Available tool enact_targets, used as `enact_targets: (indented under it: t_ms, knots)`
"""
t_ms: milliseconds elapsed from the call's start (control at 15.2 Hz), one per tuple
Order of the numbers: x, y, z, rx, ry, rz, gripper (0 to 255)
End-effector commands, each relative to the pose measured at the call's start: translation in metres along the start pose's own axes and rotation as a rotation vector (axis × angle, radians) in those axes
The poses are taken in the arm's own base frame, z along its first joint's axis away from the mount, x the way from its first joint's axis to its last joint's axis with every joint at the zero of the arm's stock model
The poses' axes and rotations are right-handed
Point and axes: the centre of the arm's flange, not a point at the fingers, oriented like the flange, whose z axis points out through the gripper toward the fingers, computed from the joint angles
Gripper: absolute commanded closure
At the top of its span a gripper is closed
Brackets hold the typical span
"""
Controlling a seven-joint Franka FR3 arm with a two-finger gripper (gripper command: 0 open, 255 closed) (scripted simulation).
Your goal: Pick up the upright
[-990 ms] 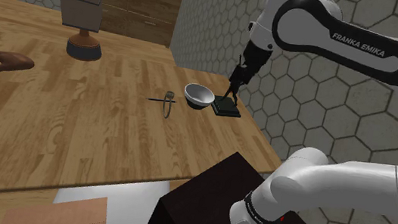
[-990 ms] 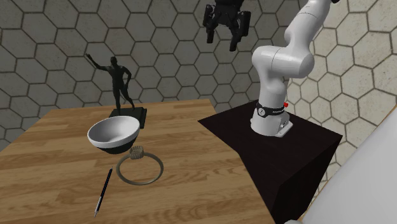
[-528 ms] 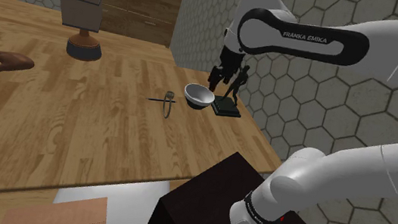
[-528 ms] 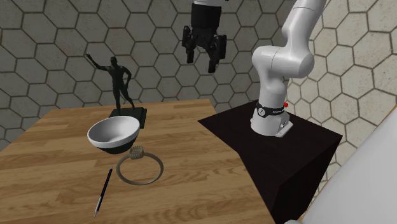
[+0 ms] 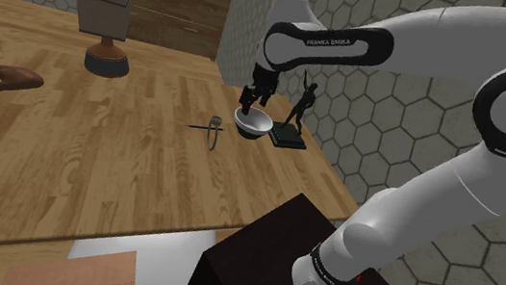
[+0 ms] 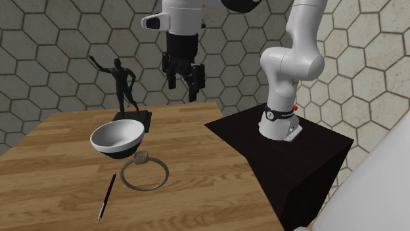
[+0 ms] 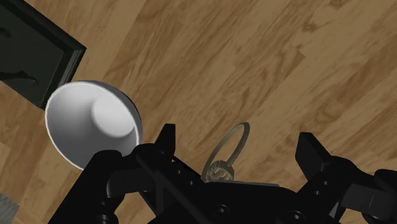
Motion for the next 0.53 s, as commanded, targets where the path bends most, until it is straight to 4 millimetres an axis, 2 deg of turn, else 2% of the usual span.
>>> enact_targets:
  t_ms: [0, 462]
  knots:
    - [0.023, 0.0, 0.016, 0.004, -0.003, -0.003, 0]
    - [0.099, 0.005, 0.072, 0.016, -0.018, -0.012, 0]
